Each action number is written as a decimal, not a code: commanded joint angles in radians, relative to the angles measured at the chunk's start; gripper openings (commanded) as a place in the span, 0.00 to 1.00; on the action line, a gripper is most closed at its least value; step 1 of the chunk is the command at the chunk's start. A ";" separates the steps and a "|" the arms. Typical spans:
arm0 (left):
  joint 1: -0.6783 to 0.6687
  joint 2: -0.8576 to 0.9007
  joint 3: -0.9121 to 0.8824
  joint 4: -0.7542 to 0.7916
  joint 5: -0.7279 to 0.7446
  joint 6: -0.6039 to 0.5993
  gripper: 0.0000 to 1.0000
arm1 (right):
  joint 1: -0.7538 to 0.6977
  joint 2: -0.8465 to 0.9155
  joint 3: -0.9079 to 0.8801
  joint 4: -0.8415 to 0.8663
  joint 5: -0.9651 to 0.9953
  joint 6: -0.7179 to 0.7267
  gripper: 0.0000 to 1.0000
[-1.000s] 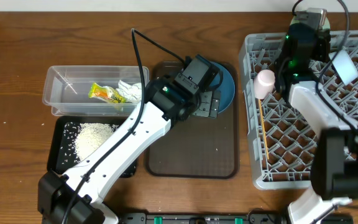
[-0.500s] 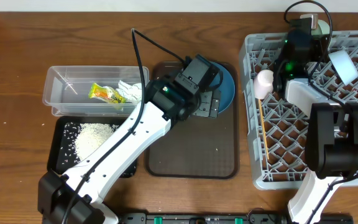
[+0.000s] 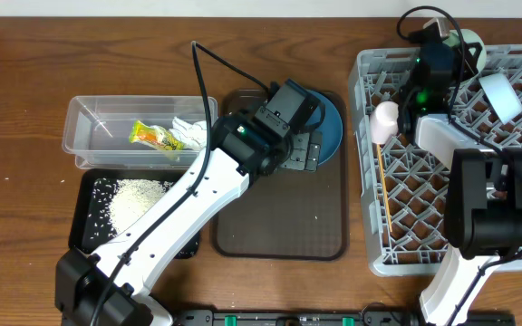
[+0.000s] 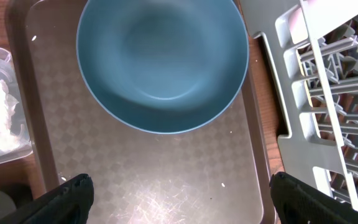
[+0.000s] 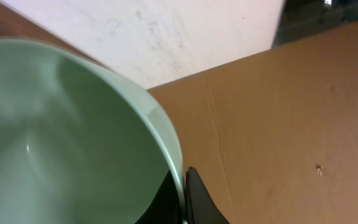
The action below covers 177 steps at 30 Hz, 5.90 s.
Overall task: Sort waste into correct bins and load items into the dishwasher rack
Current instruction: 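Carry the teal plate with the right gripper to the rack's back and release, then move the right gripper to the blue bowl on the brown tray and grasp it, then lift the blue bowl with the right gripper and carry it over the rack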
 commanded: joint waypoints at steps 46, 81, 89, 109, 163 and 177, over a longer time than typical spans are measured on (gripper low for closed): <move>0.001 -0.016 -0.002 -0.002 -0.012 0.006 0.93 | 0.156 -0.151 -0.020 -0.470 0.123 0.117 0.68; 0.001 -0.016 -0.002 -0.002 -0.012 0.006 0.93 | -0.253 -0.377 -0.020 -0.659 -1.133 1.024 0.01; 0.001 -0.016 -0.002 -0.002 -0.012 0.006 0.93 | -0.253 -0.190 -0.020 -0.442 -1.133 1.133 0.01; 0.001 -0.016 -0.002 -0.002 -0.012 0.006 0.93 | -0.251 -0.495 -0.019 -0.979 -1.213 1.270 0.03; 0.283 -0.787 0.025 -0.003 -0.308 0.346 0.93 | 0.637 -0.192 -0.021 -1.089 -0.878 0.861 0.37; 0.283 -0.787 0.025 -0.003 -0.307 0.346 0.93 | 0.637 -0.192 -0.021 -1.177 -0.878 0.863 0.27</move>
